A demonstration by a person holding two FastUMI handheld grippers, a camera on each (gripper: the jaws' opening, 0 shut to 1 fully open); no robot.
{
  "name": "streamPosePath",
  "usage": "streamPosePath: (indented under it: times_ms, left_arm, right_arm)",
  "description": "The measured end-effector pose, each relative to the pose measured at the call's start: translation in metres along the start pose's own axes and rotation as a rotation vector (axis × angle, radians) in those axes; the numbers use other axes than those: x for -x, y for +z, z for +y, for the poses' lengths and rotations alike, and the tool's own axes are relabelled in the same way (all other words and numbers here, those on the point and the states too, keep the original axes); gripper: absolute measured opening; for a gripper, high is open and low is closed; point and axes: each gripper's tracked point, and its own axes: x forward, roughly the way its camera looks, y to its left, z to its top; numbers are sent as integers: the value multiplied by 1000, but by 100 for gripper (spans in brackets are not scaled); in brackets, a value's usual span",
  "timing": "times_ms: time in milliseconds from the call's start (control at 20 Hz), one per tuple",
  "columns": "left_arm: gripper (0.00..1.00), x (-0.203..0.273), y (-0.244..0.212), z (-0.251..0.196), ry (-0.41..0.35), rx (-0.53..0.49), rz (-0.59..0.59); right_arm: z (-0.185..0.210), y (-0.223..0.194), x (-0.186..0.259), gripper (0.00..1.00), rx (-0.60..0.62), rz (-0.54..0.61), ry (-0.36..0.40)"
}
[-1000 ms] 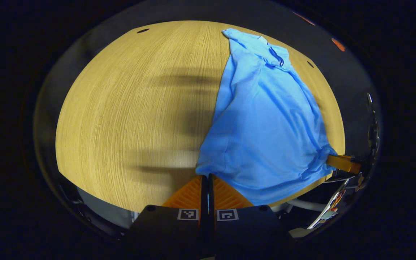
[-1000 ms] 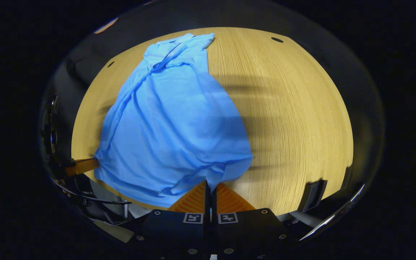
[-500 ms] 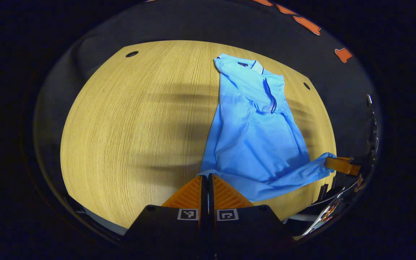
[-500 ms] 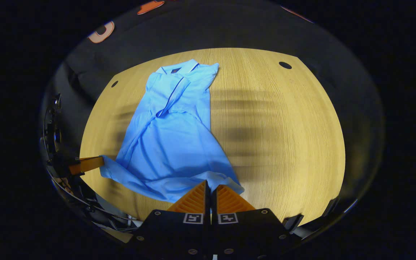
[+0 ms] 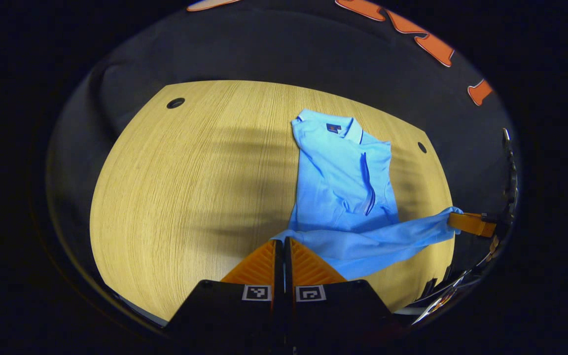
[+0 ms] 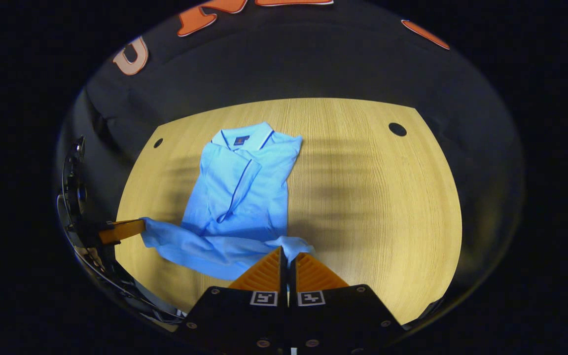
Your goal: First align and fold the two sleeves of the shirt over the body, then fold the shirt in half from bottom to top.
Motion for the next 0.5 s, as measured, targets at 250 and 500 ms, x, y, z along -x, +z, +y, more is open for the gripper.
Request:
streamPosePath:
  times_ms: [250,500]
  left_arm:
    - [5,-8,69,10,-7,16,-36]
    - [5,-42,124,29,22,-41,-41]
  right_arm:
    - [3,51,-14,0,-32,-22,6]
    - [-1,100,-42,1,-91,-58,8]
